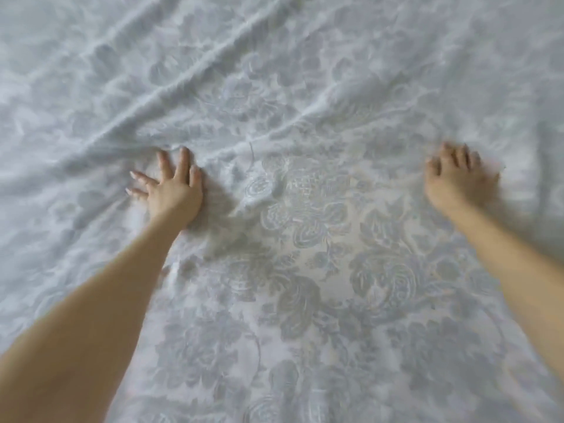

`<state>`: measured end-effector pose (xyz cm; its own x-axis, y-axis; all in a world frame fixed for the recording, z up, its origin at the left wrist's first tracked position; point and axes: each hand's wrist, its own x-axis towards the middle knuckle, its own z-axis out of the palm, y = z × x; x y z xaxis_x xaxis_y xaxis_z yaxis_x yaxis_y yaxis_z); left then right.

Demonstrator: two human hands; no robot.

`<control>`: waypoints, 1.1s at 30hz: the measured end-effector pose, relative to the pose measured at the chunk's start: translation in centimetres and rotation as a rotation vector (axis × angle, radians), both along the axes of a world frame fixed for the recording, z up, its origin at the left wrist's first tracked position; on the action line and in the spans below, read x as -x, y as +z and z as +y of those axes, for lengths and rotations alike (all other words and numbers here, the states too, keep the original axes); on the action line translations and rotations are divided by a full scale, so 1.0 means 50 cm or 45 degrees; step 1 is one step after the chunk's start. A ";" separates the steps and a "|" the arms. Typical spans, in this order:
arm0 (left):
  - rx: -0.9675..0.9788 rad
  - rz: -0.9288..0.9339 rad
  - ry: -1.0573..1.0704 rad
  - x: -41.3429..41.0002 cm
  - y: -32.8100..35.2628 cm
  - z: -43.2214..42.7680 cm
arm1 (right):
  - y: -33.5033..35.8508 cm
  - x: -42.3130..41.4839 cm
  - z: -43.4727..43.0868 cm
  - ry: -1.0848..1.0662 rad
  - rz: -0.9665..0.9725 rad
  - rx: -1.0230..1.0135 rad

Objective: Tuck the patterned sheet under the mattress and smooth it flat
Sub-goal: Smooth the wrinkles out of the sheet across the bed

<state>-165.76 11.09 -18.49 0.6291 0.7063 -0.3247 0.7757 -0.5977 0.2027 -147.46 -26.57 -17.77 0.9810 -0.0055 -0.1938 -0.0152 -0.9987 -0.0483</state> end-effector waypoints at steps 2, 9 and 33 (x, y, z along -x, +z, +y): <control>0.051 -0.226 0.068 0.024 0.040 -0.012 | 0.006 0.090 0.095 0.174 -0.208 -0.202; -0.174 -0.081 0.656 0.234 0.055 -0.061 | -0.014 0.298 0.380 2.363 0.049 -0.254; 0.059 -0.189 0.381 0.014 -0.016 0.494 | -0.082 -0.061 0.819 1.539 -0.205 -0.086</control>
<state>-166.46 35.80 -19.30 0.4390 0.8535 -0.2808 0.8753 -0.3357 0.3481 -144.42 14.37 -21.87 0.3603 0.9322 -0.0342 0.9324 -0.3610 -0.0164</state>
